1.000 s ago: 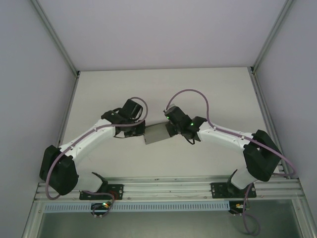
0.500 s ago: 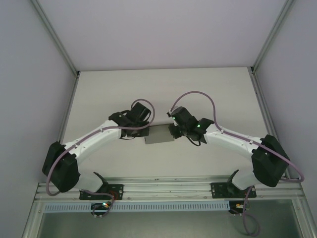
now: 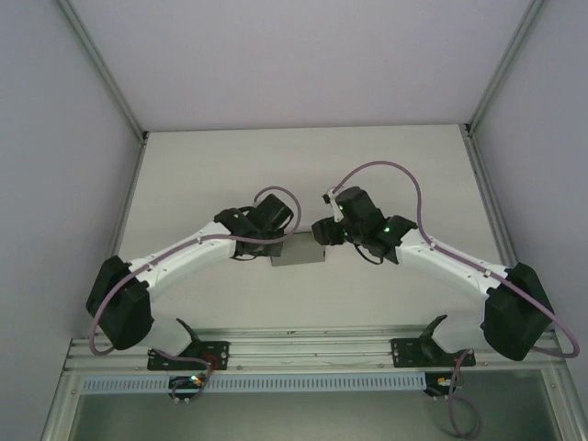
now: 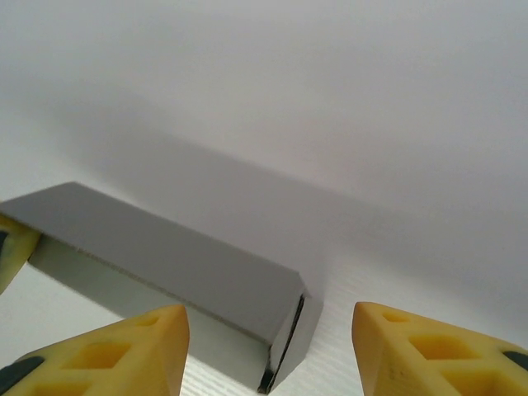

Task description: Assemble paper box

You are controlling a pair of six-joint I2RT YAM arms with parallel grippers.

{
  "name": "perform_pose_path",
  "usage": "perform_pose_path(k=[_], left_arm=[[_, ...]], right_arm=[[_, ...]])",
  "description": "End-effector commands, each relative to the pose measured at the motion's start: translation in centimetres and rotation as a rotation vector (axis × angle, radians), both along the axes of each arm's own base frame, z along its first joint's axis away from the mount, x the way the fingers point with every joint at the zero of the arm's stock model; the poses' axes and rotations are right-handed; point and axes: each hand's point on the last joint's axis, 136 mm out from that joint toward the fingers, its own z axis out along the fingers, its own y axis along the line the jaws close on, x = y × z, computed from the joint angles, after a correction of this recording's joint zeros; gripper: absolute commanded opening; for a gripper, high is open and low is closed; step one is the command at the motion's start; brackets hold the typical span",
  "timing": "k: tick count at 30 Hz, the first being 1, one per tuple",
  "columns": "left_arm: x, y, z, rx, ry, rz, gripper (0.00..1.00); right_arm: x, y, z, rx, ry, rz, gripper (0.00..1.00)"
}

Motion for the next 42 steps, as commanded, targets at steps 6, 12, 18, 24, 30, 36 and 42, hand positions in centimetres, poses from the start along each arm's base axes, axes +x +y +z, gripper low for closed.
perform_pose_path(k=[6,12,18,24,30,36,42], left_arm=[[-2.7,1.5,-2.4,0.116,0.093,-0.081,0.00],[-2.5,0.3,-0.6,0.054,0.032,-0.145,0.00],[-2.4,-1.3,2.4,-0.049,-0.036,-0.217,0.39],[-2.5,-2.1,5.1,-0.136,-0.077,-0.230,0.70],[-0.7,-0.8,3.4,-0.173,-0.048,-0.082,0.87],[0.8,-0.5,0.4,-0.352,0.020,0.013,0.78],[-0.3,-0.1,-2.0,-0.427,0.067,0.046,0.64]], right_arm=[[0.2,-0.2,-3.8,-0.018,0.116,-0.057,0.42],[-1.7,-0.6,-6.5,-0.012,0.197,-0.064,0.33],[-3.1,-1.0,-7.7,-0.002,0.235,-0.075,0.31],[-3.4,-1.6,-8.6,-0.030,0.254,-0.097,0.29],[-3.6,-1.9,-9.4,-0.045,0.270,-0.109,0.26],[-3.8,-2.0,-9.8,-0.048,0.289,-0.110,0.24],[-4.1,-2.3,-10.2,-0.044,0.302,-0.122,0.20]])
